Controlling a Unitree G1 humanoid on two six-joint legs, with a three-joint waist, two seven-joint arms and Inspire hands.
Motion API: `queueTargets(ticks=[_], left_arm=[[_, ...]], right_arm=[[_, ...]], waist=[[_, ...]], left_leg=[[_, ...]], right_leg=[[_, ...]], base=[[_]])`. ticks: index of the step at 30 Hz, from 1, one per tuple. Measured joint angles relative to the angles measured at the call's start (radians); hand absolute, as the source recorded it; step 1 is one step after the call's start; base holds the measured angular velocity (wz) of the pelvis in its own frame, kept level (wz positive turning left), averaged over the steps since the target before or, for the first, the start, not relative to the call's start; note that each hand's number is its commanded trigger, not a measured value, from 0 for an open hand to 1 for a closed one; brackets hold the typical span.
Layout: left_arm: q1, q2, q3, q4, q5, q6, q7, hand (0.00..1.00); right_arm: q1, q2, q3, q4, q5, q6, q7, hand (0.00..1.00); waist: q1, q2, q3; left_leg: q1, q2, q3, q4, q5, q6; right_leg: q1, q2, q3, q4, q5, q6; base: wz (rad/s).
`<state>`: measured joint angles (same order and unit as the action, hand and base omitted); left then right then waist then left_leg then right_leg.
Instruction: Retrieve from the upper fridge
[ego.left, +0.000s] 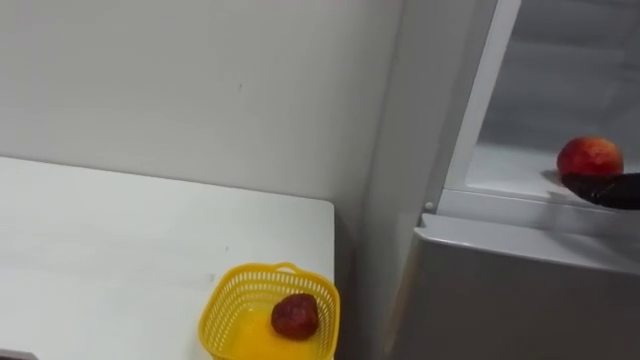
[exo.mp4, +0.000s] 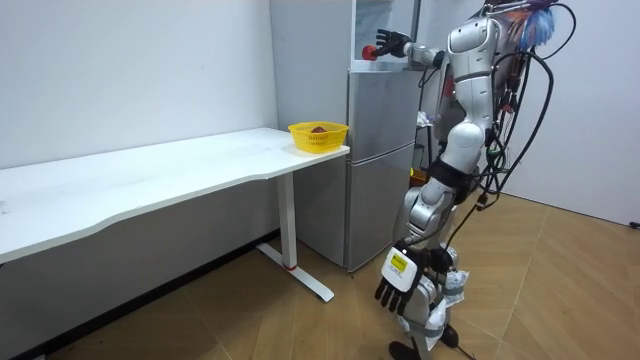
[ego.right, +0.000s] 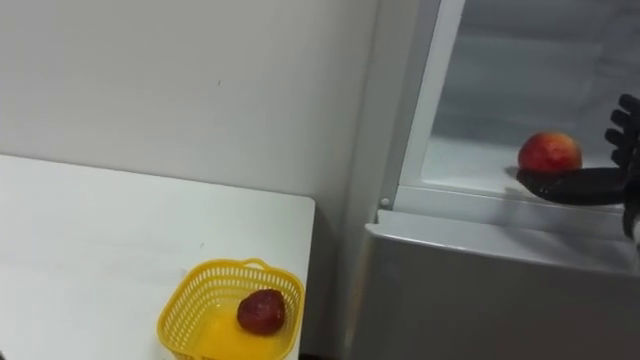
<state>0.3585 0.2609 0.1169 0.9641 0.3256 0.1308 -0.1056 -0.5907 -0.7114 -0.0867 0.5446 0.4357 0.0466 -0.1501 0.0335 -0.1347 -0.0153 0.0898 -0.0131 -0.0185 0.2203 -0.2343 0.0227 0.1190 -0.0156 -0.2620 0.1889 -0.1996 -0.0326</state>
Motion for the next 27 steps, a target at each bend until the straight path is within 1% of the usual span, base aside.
queueTargets(ticks=[1,3,5,6,8,12,14,16,19,21,22,23,27], left_arm=[[0.003,0.002,0.000,-0.002,0.000,0.000,0.001,0.00],[0.008,0.004,0.000,-0.001,-0.001,0.002,0.003,0.00],[0.010,0.004,0.000,0.000,-0.004,0.002,0.005,0.00],[0.010,0.005,0.000,0.001,-0.005,0.002,0.005,0.00],[0.016,0.011,0.000,0.002,-0.005,0.002,0.005,0.00],[0.026,0.011,-0.001,0.001,-0.005,0.007,0.005,0.00],[0.026,0.012,0.000,0.001,-0.008,0.013,0.005,0.00],[0.026,0.014,0.000,0.002,-0.008,0.016,0.005,0.00],[0.027,0.022,0.000,0.001,-0.009,0.020,0.001,0.00],[0.026,0.026,0.000,-0.001,-0.010,0.022,-0.007,0.00],[0.026,0.027,-0.001,-0.001,-0.011,0.022,-0.008,0.00],[0.025,0.026,-0.002,-0.001,-0.011,0.022,-0.007,0.00],[0.023,0.027,-0.003,-0.001,-0.011,0.021,-0.005,0.00]], right_arm=[[0.000,-0.012,0.015,0.002,0.001,0.000,0.000,0.00],[0.000,-0.020,0.030,0.002,0.014,0.000,0.000,0.00],[0.000,-0.028,0.033,0.005,0.025,0.006,0.000,0.00],[0.000,-0.032,0.037,0.008,0.025,0.009,0.000,0.00],[0.000,-0.035,0.046,0.045,0.025,0.014,0.000,0.00],[-0.020,-0.040,0.060,0.098,0.024,0.017,0.000,0.00],[-0.063,-0.040,0.083,0.144,0.025,0.018,0.002,0.00],[-0.085,-0.040,0.099,0.171,0.025,0.020,0.004,0.00],[-0.093,-0.041,0.104,0.189,0.024,0.021,0.016,0.00],[-0.093,-0.046,0.104,0.189,0.021,0.021,0.021,0.00],[-0.097,-0.048,0.104,0.190,0.019,0.021,0.021,0.00],[-0.098,-0.051,0.104,0.193,0.015,0.019,0.021,0.00],[-0.098,-0.051,0.104,0.195,0.009,0.015,0.024,0.00]], waist=[[0.002,-0.003,0.0011],[0.003,-0.012,0.0042],[0.004,-0.025,0.0087],[0.005,-0.029,0.0084],[0.012,-0.045,-0.0024],[0.023,-0.047,-0.0035],[0.024,-0.046,0.0003],[0.025,-0.046,0.0020],[0.021,-0.045,0.0031],[0.021,-0.044,0.0033],[0.020,-0.042,0.0044],[0.020,-0.038,0.0071],[0.018,-0.024,0.0077]], left_leg=[[0.000,0.000,0.000,-0.001,0.000,0.000],[0.000,0.000,0.001,-0.001,0.000,0.000],[-0.013,0.001,0.001,0.001,0.001,-0.001],[-0.016,0.001,0.000,0.001,0.001,-0.001],[-0.027,0.002,-0.001,0.003,0.002,-0.002],[-0.024,0.003,0.000,0.006,0.002,-0.001],[-0.025,0.007,0.000,0.006,0.002,-0.001],[-0.027,0.008,-0.001,0.003,0.002,-0.001],[-0.034,0.007,-0.012,0.003,0.001,-0.002],[-0.046,0.007,-0.014,0.012,0.001,-0.003],[-0.052,0.007,-0.014,0.016,0.001,-0.003],[-0.054,0.006,-0.014,0.018,0.001,-0.003],[-0.054,0.007,-0.015,0.018,0.002,-0.003]], right_leg=[[-0.001,0.001,0.004,-0.003,0.000,0.000],[-0.001,0.002,0.008,-0.004,0.000,0.000],[-0.007,0.003,0.003,-0.003,0.000,0.000],[-0.009,0.003,-0.001,-0.003,0.000,0.000],[-0.022,0.005,-0.004,-0.002,0.000,0.000],[-0.021,0.000,-0.013,-0.002,0.000,0.000],[-0.021,-0.001,-0.015,-0.002,0.000,0.000],[-0.020,0.000,-0.016,0.000,0.000,0.000],[-0.019,0.001,-0.024,0.000,0.001,-0.001],[-0.026,0.002,-0.019,-0.001,0.002,-0.003],[-0.030,0.002,-0.021,0.000,0.004,-0.005],[-0.030,0.002,-0.028,0.000,0.005,-0.005],[-0.030,0.002,-0.033,0.000,0.006,-0.005]], base=[[0.00],[0.00],[0.00],[0.04],[0.02],[0.00],[0.00],[0.02],[0.09],[0.04],[0.00],[0.00],[0.00]])
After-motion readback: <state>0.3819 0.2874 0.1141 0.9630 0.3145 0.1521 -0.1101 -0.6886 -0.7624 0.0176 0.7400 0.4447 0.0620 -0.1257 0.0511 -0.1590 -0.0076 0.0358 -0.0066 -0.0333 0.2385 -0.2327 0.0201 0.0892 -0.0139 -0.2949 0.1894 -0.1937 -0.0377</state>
